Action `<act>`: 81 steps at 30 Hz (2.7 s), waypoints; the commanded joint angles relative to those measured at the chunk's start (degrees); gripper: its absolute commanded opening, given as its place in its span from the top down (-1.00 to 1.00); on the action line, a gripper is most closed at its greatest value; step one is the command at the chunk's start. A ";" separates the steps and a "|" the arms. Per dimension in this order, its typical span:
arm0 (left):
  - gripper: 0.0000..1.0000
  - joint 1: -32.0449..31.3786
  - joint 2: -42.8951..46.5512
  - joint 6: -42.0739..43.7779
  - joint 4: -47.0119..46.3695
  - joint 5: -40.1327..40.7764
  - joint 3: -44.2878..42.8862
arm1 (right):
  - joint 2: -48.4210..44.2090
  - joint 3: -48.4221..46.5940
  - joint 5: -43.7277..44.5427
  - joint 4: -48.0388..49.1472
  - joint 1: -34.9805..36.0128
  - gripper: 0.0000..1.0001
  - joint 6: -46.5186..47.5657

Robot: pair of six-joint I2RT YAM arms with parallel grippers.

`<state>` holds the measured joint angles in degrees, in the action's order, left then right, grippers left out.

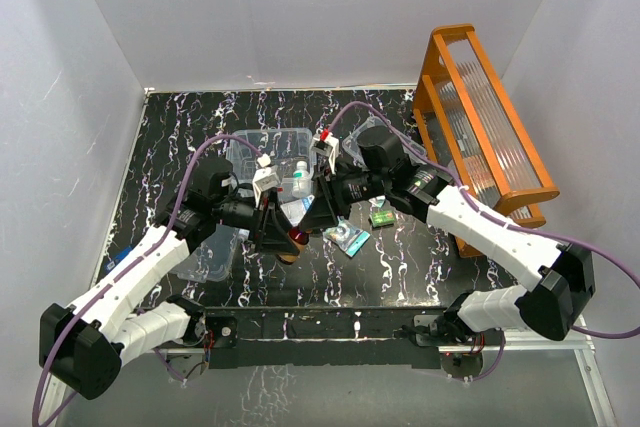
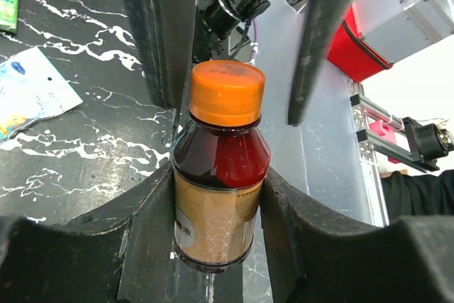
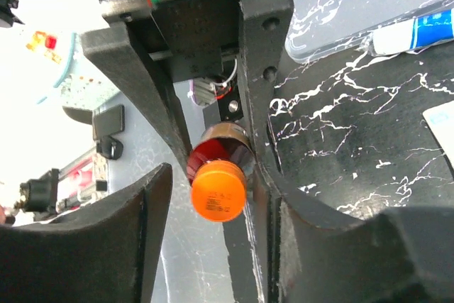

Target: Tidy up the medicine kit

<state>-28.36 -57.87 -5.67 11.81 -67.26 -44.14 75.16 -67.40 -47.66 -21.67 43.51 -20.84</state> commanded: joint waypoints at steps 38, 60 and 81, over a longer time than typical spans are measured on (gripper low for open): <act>0.56 5.66 -42.62 -24.59 13.72 63.72 -38.53 | -20.29 9.78 38.53 4.41 -0.02 -0.43 1.02; 0.47 4.77 -52.13 -24.32 14.59 61.52 -38.65 | -19.21 13.78 35.29 8.48 -0.01 -0.48 -1.88; 0.07 4.60 -53.17 -22.24 14.69 57.68 -38.37 | -19.34 14.50 35.42 8.71 -0.08 -0.51 -2.11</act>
<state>-23.38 -111.35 -28.71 25.85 -6.68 -80.68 56.53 -52.69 -11.97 -16.40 43.44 -22.65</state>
